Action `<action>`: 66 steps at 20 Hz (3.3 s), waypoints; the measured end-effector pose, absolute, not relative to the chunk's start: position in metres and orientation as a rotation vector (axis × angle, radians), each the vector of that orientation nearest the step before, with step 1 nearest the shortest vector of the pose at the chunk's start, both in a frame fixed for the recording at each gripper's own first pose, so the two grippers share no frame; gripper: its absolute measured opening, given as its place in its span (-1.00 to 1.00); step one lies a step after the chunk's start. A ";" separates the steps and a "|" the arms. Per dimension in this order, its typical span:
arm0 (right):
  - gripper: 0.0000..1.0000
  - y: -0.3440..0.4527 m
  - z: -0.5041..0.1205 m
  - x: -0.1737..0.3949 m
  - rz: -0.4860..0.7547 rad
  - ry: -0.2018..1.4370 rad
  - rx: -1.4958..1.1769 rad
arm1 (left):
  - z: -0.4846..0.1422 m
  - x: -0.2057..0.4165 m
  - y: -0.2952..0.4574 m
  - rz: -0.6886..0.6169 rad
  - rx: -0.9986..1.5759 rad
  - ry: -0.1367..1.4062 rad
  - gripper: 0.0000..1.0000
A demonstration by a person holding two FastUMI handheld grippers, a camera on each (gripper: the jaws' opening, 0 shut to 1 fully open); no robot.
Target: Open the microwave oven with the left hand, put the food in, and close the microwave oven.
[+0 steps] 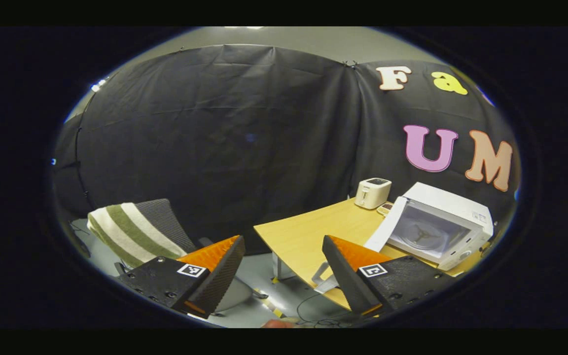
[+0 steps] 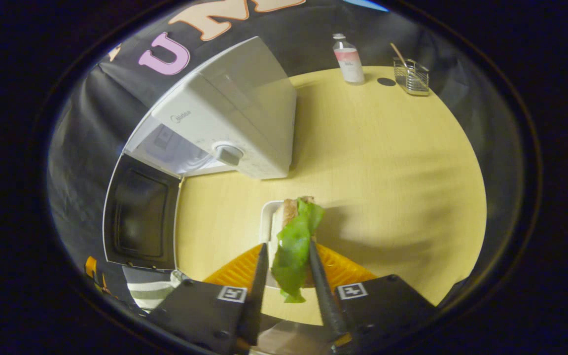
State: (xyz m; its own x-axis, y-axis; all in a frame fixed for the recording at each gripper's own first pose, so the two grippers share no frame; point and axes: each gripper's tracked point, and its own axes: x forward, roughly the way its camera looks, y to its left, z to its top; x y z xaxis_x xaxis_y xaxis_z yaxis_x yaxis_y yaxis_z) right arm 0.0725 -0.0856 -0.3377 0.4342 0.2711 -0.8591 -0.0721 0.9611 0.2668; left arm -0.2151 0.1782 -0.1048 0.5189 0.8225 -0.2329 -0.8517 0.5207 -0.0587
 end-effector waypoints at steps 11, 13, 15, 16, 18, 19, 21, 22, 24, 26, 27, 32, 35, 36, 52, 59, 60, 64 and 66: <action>-0.53 -0.086 -0.334 0.071 0.257 1.069 0.197 | -0.111 -0.191 0.166 0.949 -0.190 0.198 0.89; -0.53 -0.086 -0.334 0.069 0.278 1.050 0.155 | -0.111 -0.189 0.164 0.943 -0.191 0.200 0.89; -0.53 -0.086 -0.335 0.068 0.276 1.038 0.144 | -0.113 -0.191 0.163 0.940 -0.187 0.208 0.94; -0.53 -0.088 -0.335 0.066 0.274 1.039 0.129 | -0.114 -0.190 0.162 0.938 -0.185 0.208 0.94; -0.44 -0.089 -0.337 0.063 0.273 1.037 0.106 | -0.114 -0.188 0.161 0.933 -0.183 0.210 0.94; -0.43 -0.087 -0.337 0.061 0.274 1.039 0.101 | -0.114 -0.189 0.160 0.932 -0.181 0.213 0.94; -0.40 -0.091 -0.341 0.058 0.267 1.048 0.071 | -0.113 -0.187 0.161 0.930 -0.178 0.214 0.94; -0.03 -0.094 -0.345 0.056 0.259 1.055 0.052 | -0.114 -0.186 0.160 0.927 -0.180 0.214 0.94; 0.17 -0.093 -0.352 0.056 0.264 1.075 0.049 | -0.116 -0.185 0.159 0.921 -0.181 0.216 0.94; 0.19 -0.088 -0.358 0.057 0.269 1.098 0.093 | -0.116 -0.182 0.156 0.907 -0.183 0.213 0.94; 0.19 -0.086 -0.363 0.058 0.267 1.117 0.114 | -0.115 -0.180 0.154 0.896 -0.185 0.210 0.90; -0.05 -0.079 -0.370 0.059 0.283 1.151 0.210 | -0.111 -0.173 0.147 0.873 -0.177 0.204 0.89; -0.15 -0.077 -0.368 0.058 0.274 1.155 0.277 | -0.110 -0.170 0.145 0.869 -0.171 0.206 0.94; -0.15 -0.076 -0.365 0.058 0.278 1.150 0.287 | -0.109 -0.170 0.146 0.868 -0.170 0.204 0.94; -0.17 -0.005 -0.257 0.051 0.380 0.826 0.684 | -0.092 -0.119 0.176 0.740 -0.188 0.155 0.93; -0.17 0.092 -0.243 0.057 0.409 0.746 0.837 | -0.095 -0.089 0.214 0.647 -0.177 0.199 0.87; -0.17 0.104 -0.245 0.062 0.401 0.739 0.862 | -0.095 -0.085 0.216 0.631 -0.180 0.195 0.99; -0.17 0.138 -0.260 0.085 0.332 0.715 0.928 | -0.099 -0.063 0.230 0.556 -0.212 0.197 0.93; -0.31 0.150 -0.268 0.096 0.289 0.695 0.916 | -0.103 -0.057 0.242 0.533 -0.208 0.205 0.94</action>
State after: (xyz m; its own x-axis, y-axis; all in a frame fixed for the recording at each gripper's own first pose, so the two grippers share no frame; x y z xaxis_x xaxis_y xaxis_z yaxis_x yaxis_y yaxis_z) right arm 0.0962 0.1496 -0.2683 0.7484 0.5084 -0.4259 0.0571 0.5904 0.8051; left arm -0.0573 0.2422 -0.1030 0.8420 0.4799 -0.2464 -0.5213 0.8414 -0.1426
